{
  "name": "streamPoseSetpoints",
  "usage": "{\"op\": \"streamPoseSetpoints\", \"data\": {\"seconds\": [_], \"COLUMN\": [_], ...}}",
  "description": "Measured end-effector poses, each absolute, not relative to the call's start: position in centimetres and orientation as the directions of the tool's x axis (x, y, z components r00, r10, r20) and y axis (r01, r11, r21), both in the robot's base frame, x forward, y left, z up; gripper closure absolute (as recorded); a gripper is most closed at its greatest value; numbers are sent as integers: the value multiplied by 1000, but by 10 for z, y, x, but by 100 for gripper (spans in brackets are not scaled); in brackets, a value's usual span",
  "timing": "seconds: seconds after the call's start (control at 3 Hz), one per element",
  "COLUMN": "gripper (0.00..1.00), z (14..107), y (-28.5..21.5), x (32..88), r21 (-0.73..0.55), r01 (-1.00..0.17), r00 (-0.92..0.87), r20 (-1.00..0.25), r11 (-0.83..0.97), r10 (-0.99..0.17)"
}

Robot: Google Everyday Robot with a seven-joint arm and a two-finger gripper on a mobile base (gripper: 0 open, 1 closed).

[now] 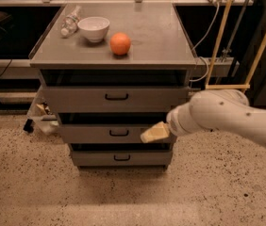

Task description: Close top drawer

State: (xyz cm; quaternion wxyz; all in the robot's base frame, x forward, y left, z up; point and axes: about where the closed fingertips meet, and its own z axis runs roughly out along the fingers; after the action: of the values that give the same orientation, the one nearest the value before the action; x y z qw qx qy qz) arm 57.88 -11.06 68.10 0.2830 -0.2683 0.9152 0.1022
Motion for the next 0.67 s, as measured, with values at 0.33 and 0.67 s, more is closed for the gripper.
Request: {"op": "streamPoseSetpoints", "data": {"seconds": [0.33, 0.67], "gripper": [0, 0], "z": [715, 742], "y": [-130, -131], "x": [516, 453], "r21": [35, 1], "r01": [-420, -325], "r00": [-721, -685], "r20": [-619, -690], "r11": [907, 946], "r10": [-311, -235]}}
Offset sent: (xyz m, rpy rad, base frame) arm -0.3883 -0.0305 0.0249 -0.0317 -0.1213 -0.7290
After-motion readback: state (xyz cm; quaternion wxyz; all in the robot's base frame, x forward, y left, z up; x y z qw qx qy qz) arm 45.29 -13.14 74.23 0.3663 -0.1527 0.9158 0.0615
